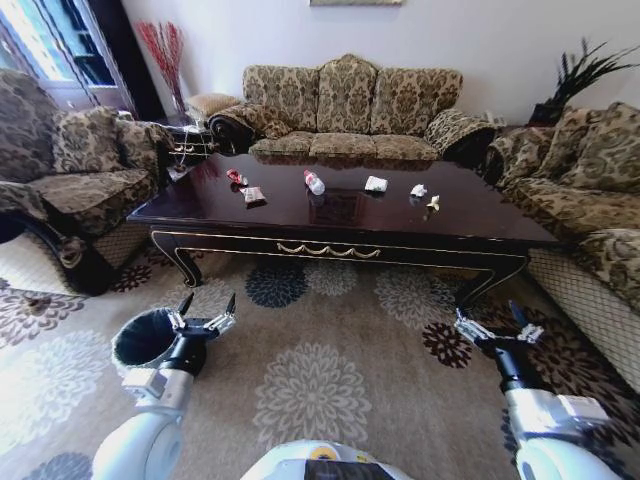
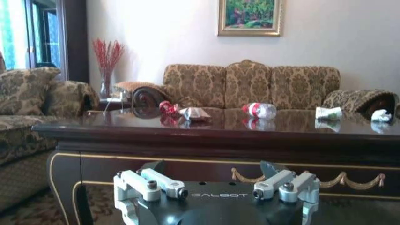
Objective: Move to the front of the table and place the trash on the table into the trash bin.
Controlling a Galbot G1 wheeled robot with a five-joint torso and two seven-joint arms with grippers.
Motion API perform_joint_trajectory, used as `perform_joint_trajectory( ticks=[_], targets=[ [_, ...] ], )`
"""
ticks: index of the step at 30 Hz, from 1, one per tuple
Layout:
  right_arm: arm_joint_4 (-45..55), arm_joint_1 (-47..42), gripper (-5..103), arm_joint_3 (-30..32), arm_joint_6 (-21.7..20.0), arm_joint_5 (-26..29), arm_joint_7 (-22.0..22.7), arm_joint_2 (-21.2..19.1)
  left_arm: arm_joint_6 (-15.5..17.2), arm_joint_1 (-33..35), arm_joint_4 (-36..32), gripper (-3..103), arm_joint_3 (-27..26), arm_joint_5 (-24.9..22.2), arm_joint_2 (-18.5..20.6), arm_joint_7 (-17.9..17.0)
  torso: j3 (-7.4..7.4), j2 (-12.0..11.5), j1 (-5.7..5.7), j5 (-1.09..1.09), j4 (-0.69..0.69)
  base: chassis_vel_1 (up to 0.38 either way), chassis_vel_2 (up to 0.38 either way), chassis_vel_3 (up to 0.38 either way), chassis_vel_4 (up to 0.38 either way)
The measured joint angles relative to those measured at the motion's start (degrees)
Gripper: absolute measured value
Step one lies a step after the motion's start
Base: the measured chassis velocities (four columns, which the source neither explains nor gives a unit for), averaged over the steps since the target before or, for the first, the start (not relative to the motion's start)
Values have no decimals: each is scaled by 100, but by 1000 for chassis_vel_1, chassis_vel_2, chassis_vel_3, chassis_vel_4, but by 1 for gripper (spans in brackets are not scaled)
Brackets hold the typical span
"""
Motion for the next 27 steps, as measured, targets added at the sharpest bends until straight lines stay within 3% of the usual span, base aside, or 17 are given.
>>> perform_joint_trajectory(
  ticks=[13, 27],
  targets=[
    [-107, 22, 100, -15, -25, -11, 38, 67, 7, -54, 33, 100, 17, -9, 18, 12, 0, 0, 0, 0, 0, 0, 0, 0, 0],
    [221, -17, 100, -115, -615, 375, -81, 11, 94, -7, -164, 100, -19, -272, 52, 269, 0, 0, 0, 0, 1, 0, 0, 0, 0]
  ],
)
